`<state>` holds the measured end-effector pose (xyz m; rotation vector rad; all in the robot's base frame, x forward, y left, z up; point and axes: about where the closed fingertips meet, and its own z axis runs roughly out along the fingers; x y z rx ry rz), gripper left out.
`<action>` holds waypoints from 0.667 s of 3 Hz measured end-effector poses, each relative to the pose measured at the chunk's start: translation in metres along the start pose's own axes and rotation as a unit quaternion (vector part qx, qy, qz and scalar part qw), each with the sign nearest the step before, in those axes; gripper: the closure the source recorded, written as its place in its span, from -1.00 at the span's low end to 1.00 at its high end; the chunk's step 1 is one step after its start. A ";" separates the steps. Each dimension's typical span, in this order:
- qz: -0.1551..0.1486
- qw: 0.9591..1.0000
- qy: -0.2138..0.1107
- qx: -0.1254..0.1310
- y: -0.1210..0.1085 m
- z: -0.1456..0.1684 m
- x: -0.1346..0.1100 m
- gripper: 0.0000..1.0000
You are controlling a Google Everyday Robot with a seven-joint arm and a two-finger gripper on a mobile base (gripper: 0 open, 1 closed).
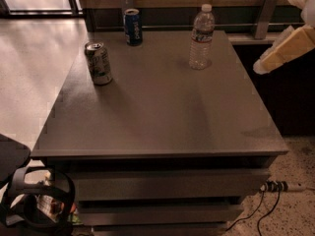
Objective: Pick water bottle
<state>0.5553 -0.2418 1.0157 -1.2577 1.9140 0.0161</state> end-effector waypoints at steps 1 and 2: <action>0.040 0.996 -0.081 0.016 -0.032 0.026 0.001 -1.00; 0.081 0.986 -0.142 0.003 -0.049 0.058 0.002 -1.00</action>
Offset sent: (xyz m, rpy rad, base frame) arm 0.1185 -0.0013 -0.0401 0.5305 -0.0773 0.0159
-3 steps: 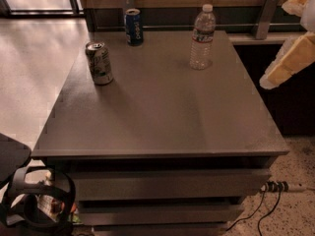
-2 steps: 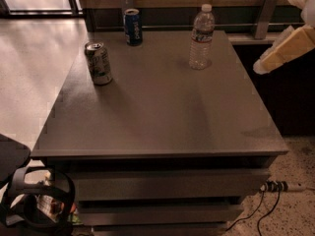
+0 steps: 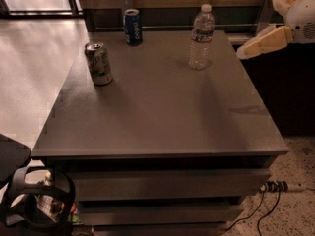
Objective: Pick water bottle
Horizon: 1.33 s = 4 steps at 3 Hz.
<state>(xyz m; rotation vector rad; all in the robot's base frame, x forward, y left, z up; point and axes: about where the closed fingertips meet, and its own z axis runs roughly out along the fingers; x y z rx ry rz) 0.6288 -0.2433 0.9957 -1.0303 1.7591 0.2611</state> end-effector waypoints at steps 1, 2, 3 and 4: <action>0.045 0.998 -0.048 -0.015 -0.015 0.029 0.010 -1.00; 0.052 0.997 -0.061 -0.010 -0.017 0.036 0.012 -1.00; 0.061 0.995 -0.079 -0.003 -0.020 0.044 0.014 -1.00; 0.065 0.991 -0.121 -0.006 -0.029 0.068 0.006 -1.00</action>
Offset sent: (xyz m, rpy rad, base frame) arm 0.0224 0.0026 -0.0115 0.1043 0.0049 0.0107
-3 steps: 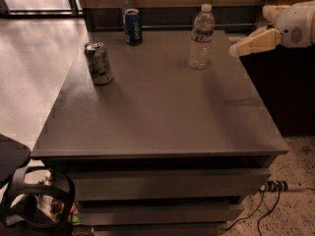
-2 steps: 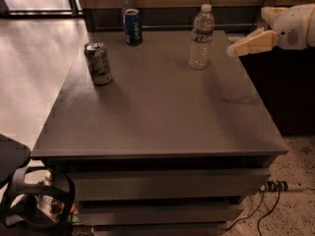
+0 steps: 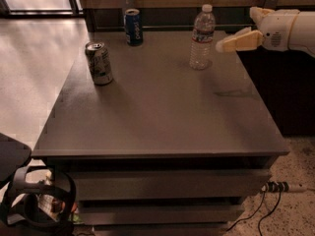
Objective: Pick water bottle
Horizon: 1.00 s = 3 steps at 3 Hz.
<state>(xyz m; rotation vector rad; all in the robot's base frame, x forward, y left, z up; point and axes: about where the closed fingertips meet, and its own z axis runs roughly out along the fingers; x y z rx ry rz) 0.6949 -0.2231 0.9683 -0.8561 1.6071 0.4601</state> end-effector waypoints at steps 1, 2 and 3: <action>0.007 1.000 -0.022 -0.010 -0.010 0.024 0.001 -1.00; 0.020 0.999 -0.027 -0.017 -0.022 0.051 0.011 -1.00; 0.033 0.999 -0.034 -0.018 -0.031 0.073 0.022 -1.00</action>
Offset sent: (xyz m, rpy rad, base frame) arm 0.0848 0.0228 -0.0361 0.0976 0.0307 0.0301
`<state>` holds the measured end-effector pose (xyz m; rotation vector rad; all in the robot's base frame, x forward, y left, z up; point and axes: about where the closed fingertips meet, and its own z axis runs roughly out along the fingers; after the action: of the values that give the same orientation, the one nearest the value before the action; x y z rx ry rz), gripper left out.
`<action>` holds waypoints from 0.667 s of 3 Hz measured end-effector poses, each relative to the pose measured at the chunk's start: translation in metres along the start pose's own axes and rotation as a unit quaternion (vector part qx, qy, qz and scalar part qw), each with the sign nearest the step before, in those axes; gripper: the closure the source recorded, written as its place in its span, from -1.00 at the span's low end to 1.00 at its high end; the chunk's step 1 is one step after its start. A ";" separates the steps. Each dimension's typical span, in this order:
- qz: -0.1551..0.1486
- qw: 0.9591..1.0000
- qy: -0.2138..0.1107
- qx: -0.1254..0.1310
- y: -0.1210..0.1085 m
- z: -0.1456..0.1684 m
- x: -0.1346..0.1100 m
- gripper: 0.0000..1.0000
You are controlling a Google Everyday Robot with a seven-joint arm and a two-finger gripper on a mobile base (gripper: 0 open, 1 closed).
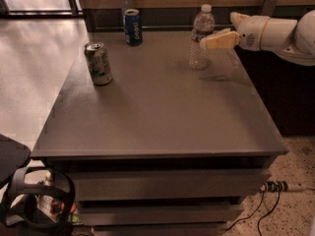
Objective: Pick water bottle
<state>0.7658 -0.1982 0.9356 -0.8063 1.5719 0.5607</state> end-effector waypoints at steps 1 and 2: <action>0.011 1.000 -0.013 0.004 -0.008 0.016 0.011 -1.00; 0.019 0.999 -0.031 0.004 -0.011 0.028 0.018 -1.00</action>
Offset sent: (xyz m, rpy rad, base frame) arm 0.0352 0.0110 -0.0314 0.1222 -0.0334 -0.0158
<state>0.7913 -0.1877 0.9140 -0.7479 1.5334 0.6014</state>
